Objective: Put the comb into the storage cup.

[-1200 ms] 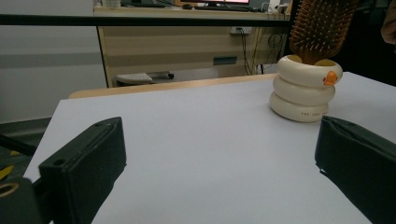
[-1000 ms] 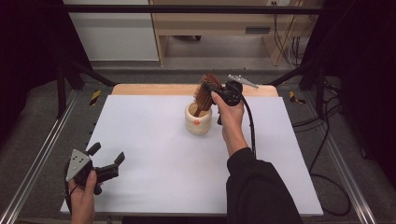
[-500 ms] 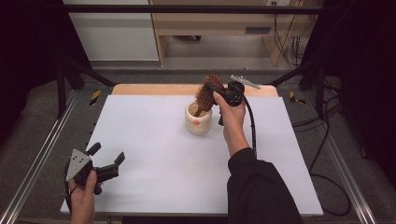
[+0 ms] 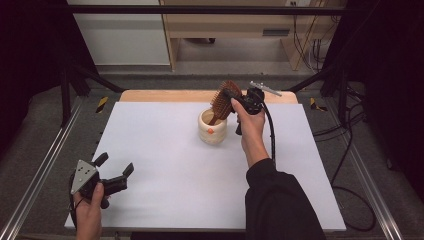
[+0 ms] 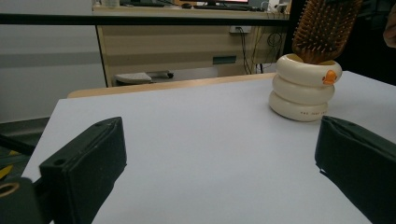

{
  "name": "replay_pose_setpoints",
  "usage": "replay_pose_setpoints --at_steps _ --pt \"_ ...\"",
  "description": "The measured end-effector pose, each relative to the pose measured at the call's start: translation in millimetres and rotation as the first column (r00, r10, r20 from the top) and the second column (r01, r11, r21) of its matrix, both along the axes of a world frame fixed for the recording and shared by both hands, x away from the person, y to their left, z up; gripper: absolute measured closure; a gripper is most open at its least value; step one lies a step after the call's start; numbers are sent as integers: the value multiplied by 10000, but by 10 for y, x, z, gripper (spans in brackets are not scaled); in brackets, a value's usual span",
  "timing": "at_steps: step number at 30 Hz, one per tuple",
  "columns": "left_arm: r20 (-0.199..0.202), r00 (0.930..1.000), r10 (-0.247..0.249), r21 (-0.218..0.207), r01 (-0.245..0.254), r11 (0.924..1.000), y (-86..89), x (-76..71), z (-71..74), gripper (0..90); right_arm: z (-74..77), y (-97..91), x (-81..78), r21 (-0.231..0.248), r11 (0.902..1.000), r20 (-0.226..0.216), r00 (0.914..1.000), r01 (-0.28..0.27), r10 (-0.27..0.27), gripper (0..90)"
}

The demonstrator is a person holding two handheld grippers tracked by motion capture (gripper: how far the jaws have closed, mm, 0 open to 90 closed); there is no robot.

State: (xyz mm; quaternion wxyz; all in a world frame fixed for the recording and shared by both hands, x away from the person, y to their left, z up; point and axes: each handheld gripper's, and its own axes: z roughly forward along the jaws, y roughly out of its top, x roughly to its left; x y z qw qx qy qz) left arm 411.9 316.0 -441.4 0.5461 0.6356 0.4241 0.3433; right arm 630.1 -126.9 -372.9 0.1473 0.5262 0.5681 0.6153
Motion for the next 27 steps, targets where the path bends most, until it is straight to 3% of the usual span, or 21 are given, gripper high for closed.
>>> replay_pose_setpoints --at_steps 20,27 --pt "-38 10000 -27 8 27 10000 -3 3 -3 21 -9 -43 1 243 9996 -105 9998 -171 174 444" --pt "-40 10000 -23 7 23 10000 -3 2 -3 21 3 -21 -6 268 9993 -156 9995 -259 264 371"
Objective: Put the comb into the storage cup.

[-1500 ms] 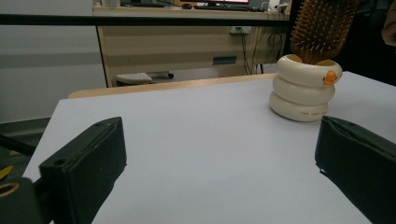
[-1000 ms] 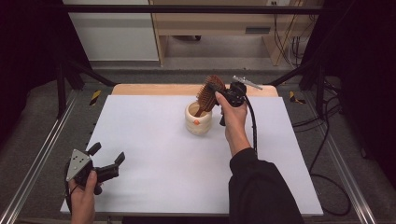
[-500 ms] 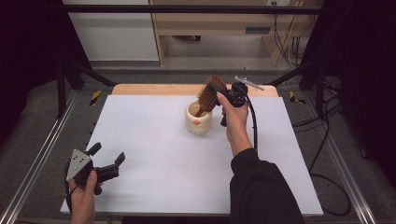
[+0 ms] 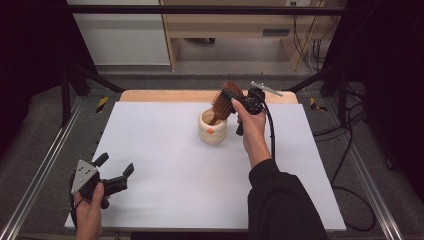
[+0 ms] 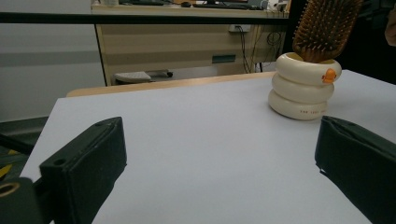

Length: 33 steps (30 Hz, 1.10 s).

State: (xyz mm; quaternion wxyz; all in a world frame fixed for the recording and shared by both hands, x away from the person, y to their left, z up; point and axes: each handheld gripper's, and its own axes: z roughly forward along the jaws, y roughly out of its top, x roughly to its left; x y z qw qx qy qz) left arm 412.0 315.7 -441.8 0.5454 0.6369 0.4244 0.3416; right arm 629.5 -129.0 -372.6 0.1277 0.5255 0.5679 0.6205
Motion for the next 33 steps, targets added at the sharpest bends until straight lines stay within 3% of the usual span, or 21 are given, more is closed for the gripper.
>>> replay_pose_setpoints --at_steps 25,33 --pt "6 10000 -7 2 7 10000 5 0 1 22 13 -19 -7 -142 9998 -65 9999 154 -155 293" --pt "-1 10000 -3 13 3 10000 4 2 0 22 63 -77 -37 -115 9997 -32 9998 218 -219 230"
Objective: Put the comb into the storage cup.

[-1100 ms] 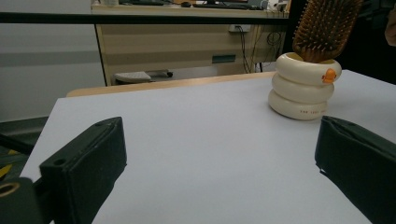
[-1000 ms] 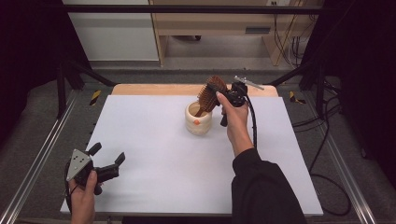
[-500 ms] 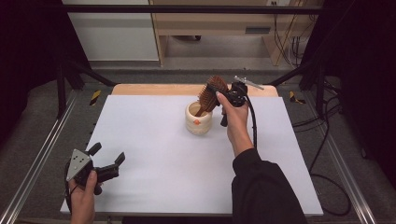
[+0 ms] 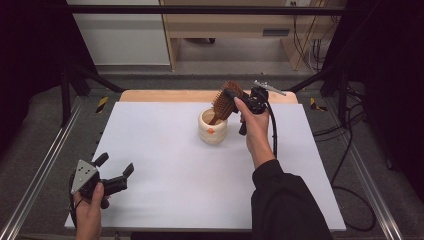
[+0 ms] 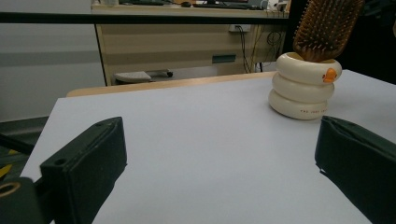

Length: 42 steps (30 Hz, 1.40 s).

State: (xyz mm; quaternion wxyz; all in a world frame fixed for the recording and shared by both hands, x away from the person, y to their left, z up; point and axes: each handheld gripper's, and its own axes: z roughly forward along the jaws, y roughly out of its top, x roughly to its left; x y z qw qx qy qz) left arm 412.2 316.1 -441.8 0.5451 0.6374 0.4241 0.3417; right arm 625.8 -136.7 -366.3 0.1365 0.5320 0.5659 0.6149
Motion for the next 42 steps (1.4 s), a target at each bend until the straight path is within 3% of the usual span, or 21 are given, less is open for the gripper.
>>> replay_pose_setpoints --at_steps 10,23,29,36,42 --pt "-1 10000 22 -14 -22 10000 -1 3 -1 22 79 -86 -66 -171 9998 220 9997 115 -112 168" --pt "0 10000 16 10 -16 10000 -4 2 -1 21 206 -281 -181 -715 9934 935 9922 899 -830 106" --pt "17 10000 -4 -27 4 10000 -2 -1 0 17 257 -350 -245 -815 9940 1295 9896 730 -620 85" --pt "9 10000 19 -51 -19 10000 2 0 -1 17 293 -401 -289 -984 9932 1388 9891 624 -484 95" --pt "-2 10000 18 -49 -18 10000 1 2 -3 17 324 -477 -343 -1382 9885 1548 9871 617 -399 102"
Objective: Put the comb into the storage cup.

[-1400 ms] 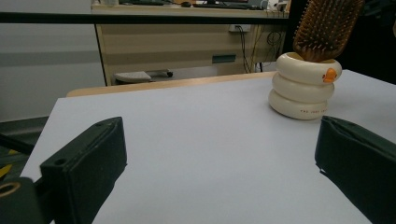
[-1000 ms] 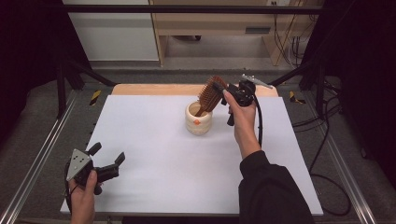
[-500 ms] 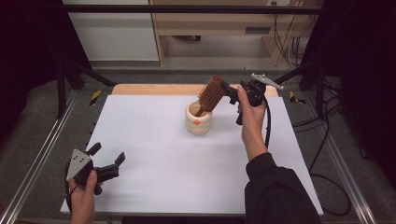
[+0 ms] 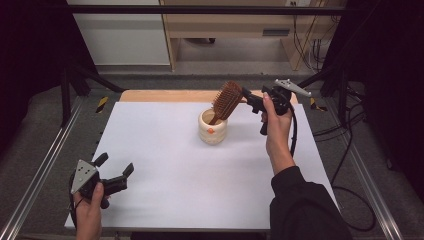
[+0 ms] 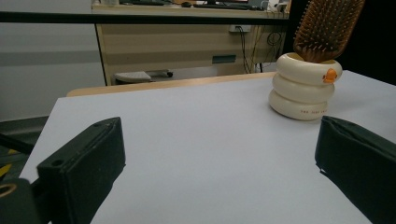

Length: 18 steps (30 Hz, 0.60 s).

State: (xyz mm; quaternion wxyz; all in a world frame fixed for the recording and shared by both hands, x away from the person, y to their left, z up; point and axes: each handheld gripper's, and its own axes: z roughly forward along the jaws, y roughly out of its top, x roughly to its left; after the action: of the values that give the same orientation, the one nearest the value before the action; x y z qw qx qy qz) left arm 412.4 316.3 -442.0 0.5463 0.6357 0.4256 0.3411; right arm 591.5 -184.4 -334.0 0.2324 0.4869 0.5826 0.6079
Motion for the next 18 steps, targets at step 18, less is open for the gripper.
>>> replay_pose_setpoints --at_steps 18 --pt "7 10000 9 -2 -9 10000 2 -3 -2 17 29 -165 -137 -823 9964 563 9983 224 -177 64"
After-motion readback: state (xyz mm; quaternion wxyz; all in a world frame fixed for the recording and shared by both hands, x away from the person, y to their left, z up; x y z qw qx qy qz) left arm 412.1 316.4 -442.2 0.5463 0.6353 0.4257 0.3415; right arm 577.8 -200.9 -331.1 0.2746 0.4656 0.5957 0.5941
